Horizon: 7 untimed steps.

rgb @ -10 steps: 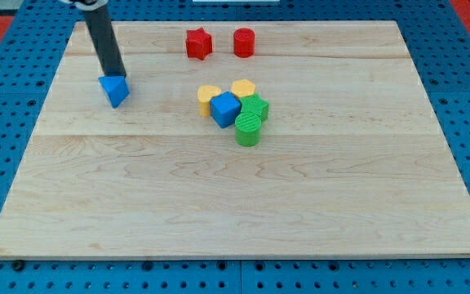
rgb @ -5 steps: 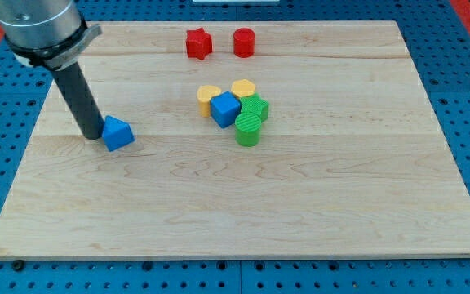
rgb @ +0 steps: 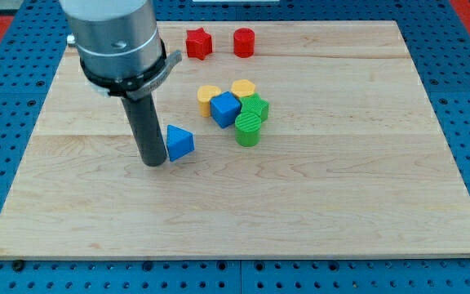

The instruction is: Slide the blue triangle to the blue cube

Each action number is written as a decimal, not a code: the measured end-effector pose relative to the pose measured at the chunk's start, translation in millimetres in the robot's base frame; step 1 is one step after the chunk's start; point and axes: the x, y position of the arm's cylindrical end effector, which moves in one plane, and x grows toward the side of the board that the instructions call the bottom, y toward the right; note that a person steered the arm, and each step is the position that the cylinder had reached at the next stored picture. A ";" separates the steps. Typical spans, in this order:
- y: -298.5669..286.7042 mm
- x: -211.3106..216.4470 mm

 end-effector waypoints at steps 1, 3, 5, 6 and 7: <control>1.4 0.3; 1.0 -7.1; 24.7 -11.4; 29.8 -11.4; 26.8 -18.6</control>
